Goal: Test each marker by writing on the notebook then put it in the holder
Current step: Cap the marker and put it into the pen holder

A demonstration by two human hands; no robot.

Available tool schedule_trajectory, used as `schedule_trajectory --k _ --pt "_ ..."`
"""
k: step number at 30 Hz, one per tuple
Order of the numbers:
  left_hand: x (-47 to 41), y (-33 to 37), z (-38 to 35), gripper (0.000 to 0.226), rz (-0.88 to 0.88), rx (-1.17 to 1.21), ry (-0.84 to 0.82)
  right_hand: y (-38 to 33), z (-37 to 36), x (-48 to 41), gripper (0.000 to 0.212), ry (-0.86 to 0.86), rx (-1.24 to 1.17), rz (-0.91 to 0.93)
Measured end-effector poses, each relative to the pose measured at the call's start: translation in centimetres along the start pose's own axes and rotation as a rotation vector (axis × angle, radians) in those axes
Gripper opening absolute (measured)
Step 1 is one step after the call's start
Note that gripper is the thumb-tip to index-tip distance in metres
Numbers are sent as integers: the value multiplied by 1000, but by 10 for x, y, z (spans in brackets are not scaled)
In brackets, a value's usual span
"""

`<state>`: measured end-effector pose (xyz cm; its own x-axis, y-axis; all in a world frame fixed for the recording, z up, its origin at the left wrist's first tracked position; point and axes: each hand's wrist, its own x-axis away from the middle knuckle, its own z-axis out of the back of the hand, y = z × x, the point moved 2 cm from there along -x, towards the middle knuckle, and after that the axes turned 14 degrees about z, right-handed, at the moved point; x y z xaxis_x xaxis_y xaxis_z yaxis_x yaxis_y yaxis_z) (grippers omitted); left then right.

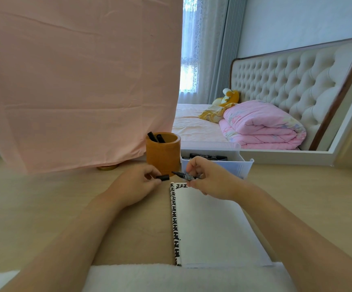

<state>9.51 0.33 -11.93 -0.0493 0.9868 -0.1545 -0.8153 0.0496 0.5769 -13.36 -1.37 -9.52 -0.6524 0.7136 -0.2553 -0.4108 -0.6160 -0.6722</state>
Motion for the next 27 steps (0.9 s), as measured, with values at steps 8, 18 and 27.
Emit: schedule_trajectory --k 8,18,27 --pt "8 15 0 16 -65 70 81 2 2 -1 15 199 312 110" --pt "9 27 -5 13 -121 43 34 1 1 -1 19 165 307 143" --pt "10 44 -2 17 -202 -2 21 -1 3 -1 9 245 428 242"
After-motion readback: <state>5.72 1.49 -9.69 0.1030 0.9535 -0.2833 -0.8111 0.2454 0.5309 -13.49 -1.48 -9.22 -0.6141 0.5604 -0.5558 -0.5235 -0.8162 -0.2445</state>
